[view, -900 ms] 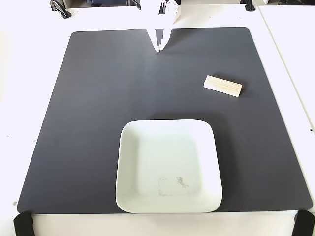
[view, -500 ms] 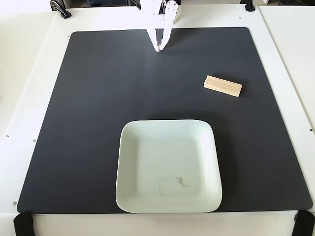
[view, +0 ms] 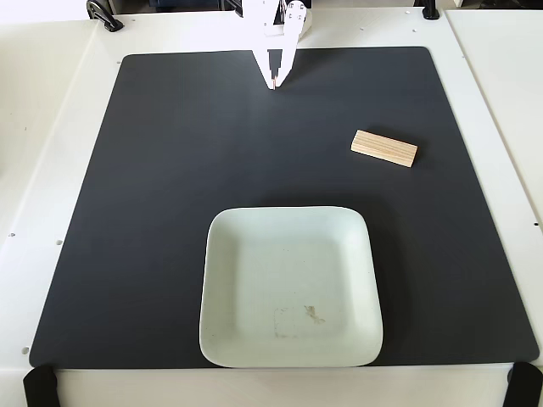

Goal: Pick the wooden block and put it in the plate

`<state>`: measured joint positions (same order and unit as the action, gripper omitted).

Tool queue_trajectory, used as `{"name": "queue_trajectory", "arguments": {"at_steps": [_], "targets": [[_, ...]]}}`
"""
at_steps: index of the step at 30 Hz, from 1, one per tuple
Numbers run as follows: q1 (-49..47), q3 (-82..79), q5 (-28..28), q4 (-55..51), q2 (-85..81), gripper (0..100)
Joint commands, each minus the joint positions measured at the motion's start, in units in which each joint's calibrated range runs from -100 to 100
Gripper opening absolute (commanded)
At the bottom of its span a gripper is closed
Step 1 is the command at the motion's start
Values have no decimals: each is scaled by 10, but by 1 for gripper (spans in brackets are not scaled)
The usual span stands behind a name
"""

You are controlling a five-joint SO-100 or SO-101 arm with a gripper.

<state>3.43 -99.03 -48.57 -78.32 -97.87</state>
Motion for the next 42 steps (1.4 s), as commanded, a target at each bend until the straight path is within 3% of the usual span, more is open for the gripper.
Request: {"name": "queue_trajectory", "arguments": {"at_steps": [1,42], "targets": [[-3,-3,1,-4,2,1],[-4,4,-2,-5,6,1]]}}
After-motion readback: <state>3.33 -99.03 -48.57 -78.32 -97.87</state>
